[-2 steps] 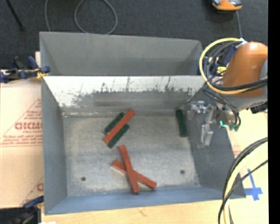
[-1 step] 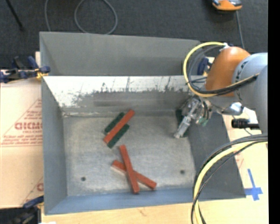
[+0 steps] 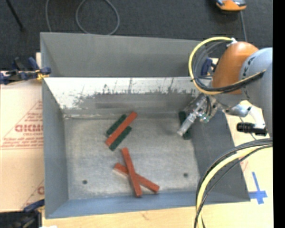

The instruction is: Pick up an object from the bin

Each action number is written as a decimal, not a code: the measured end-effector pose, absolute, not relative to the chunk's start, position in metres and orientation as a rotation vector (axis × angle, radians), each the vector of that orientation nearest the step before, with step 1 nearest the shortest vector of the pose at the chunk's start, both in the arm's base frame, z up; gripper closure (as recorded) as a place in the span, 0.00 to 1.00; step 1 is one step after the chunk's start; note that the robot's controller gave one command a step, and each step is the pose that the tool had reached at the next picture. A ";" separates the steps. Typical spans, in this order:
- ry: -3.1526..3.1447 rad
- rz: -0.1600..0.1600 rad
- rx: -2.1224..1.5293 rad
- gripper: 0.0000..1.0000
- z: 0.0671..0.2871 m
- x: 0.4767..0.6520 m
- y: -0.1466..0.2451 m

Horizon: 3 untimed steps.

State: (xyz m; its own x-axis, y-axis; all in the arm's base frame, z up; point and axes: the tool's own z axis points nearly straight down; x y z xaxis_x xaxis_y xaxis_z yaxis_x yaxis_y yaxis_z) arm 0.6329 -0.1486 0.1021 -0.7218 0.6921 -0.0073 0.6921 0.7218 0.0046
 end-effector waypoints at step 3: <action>2.608 0.001 1.740 0.00 0.071 0.645 -0.104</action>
Offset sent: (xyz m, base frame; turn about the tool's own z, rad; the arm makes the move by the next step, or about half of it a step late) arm 0.0042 -0.0093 -0.0006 0.1721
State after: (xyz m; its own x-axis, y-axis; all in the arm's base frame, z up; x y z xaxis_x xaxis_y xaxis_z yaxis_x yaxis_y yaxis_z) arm 0.6449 -0.1042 0.0714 -0.3840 0.9233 -0.0049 0.9233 0.3840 0.0039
